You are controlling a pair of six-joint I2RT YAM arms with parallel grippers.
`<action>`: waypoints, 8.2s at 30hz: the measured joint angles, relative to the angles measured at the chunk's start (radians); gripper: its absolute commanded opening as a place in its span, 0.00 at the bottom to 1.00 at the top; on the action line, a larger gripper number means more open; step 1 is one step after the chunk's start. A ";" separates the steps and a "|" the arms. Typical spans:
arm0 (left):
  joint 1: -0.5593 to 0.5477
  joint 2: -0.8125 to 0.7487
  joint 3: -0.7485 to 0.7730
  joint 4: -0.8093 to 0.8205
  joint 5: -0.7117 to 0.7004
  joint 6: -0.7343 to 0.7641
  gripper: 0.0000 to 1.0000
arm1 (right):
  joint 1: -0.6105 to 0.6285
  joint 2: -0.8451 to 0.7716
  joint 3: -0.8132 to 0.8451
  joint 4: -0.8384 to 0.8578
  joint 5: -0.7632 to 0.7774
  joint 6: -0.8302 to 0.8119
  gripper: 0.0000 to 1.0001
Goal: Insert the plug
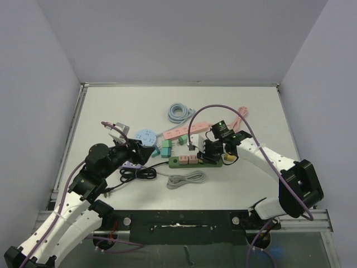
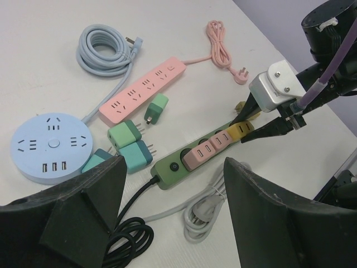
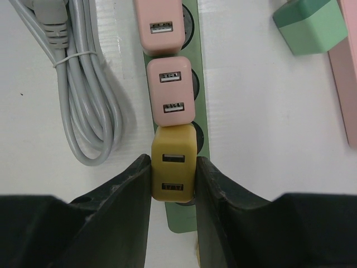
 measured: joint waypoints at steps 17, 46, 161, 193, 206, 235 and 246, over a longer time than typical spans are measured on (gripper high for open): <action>0.000 -0.023 -0.008 0.005 0.000 0.002 0.69 | 0.002 0.066 0.072 -0.046 0.053 -0.041 0.00; 0.001 -0.009 -0.019 0.042 0.000 0.002 0.69 | 0.001 0.037 0.072 -0.088 0.013 -0.054 0.00; 0.005 -0.030 -0.045 0.018 -0.088 0.031 0.69 | 0.125 0.192 0.113 -0.073 0.246 0.062 0.51; 0.005 0.106 -0.045 0.000 -0.096 -0.137 0.69 | -0.271 -0.257 -0.105 0.074 0.763 1.233 0.91; 0.005 0.135 -0.045 0.005 -0.078 -0.179 0.69 | -0.302 -0.010 -0.135 0.154 0.641 1.299 0.79; 0.005 0.179 -0.045 0.066 -0.024 -0.212 0.69 | -0.298 0.074 -0.137 0.203 0.549 1.374 0.40; 0.005 0.227 -0.045 0.201 0.040 -0.320 0.69 | -0.119 -0.056 -0.029 0.145 0.602 1.375 0.44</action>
